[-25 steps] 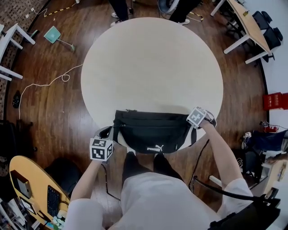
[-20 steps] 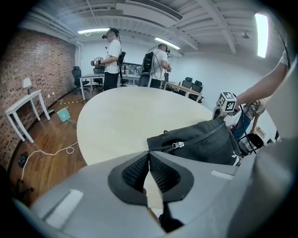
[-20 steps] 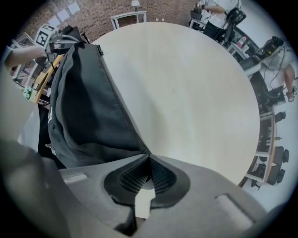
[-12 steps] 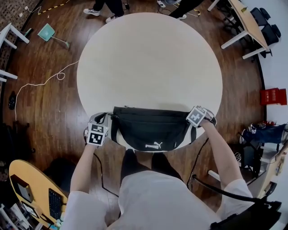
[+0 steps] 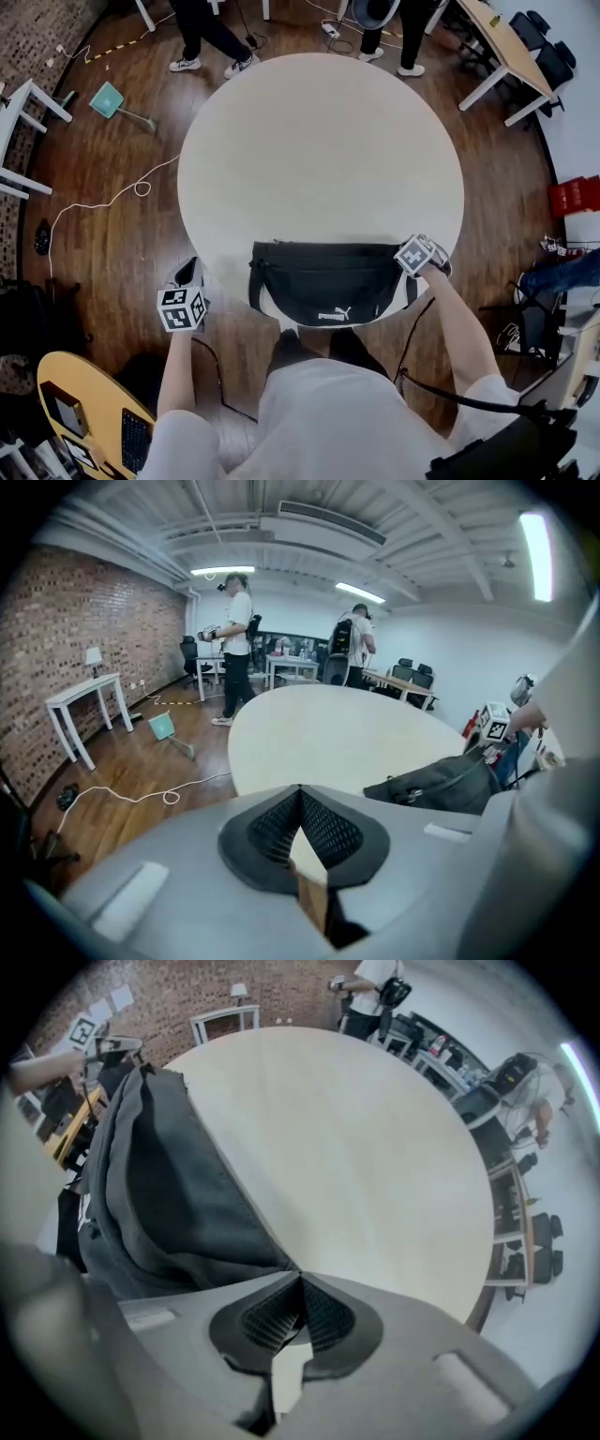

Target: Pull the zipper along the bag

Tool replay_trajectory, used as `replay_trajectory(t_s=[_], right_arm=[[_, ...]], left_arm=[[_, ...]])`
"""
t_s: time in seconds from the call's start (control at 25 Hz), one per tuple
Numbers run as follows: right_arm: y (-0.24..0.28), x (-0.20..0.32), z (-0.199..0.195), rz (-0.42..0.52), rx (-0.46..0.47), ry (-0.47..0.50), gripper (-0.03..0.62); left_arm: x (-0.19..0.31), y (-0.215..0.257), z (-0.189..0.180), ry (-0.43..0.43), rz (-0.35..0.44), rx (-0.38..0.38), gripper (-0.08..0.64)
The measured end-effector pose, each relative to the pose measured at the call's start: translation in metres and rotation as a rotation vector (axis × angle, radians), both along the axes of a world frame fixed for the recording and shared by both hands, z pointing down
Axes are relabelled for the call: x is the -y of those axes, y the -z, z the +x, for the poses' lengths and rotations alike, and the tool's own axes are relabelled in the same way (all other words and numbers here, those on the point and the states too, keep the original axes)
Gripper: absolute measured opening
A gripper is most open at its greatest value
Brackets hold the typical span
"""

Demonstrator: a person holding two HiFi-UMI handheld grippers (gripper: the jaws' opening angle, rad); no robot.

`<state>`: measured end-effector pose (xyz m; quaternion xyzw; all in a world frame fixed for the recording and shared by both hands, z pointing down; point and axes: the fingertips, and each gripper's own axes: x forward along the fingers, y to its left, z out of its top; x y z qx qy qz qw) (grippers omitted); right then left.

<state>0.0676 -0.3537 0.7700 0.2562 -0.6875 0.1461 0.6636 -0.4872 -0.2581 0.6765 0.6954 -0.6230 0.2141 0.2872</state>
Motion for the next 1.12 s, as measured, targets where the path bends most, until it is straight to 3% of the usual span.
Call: replay_trajectory(t_s=[0.12, 0.2, 0.44, 0.72, 0.88, 1.12], right_arm=[[0.028, 0.004, -0.001, 0.115, 0.087, -0.163, -0.009], [0.063, 0.012, -0.015, 0.23, 0.194, -0.221, -0.009], [0.192, -0.007, -0.069, 0.598, 0.559, -0.26, -0.009], [0.327, -0.106, -0.093, 0.87, 0.964, -0.276, -0.011], [0.376, -0.177, -0.073, 0.974, 1.093, -0.229, -0.011], [0.395, -0.311, 0.008, 1.026, 1.182, -0.175, -0.011]], left_arm=[[0.005, 0.031, 0.048, -0.071, 0.072, -0.055, 0.014], [0.01, 0.053, 0.079, -0.129, 0.129, -0.077, 0.014], [0.024, 0.138, 0.155, -0.24, 0.359, -0.124, 0.014], [-0.027, 0.24, 0.251, -0.281, 0.61, -0.076, 0.014], [-0.087, 0.276, 0.313, -0.26, 0.691, -0.07, 0.014], [-0.22, 0.289, 0.423, -0.216, 0.747, -0.064, 0.014]])
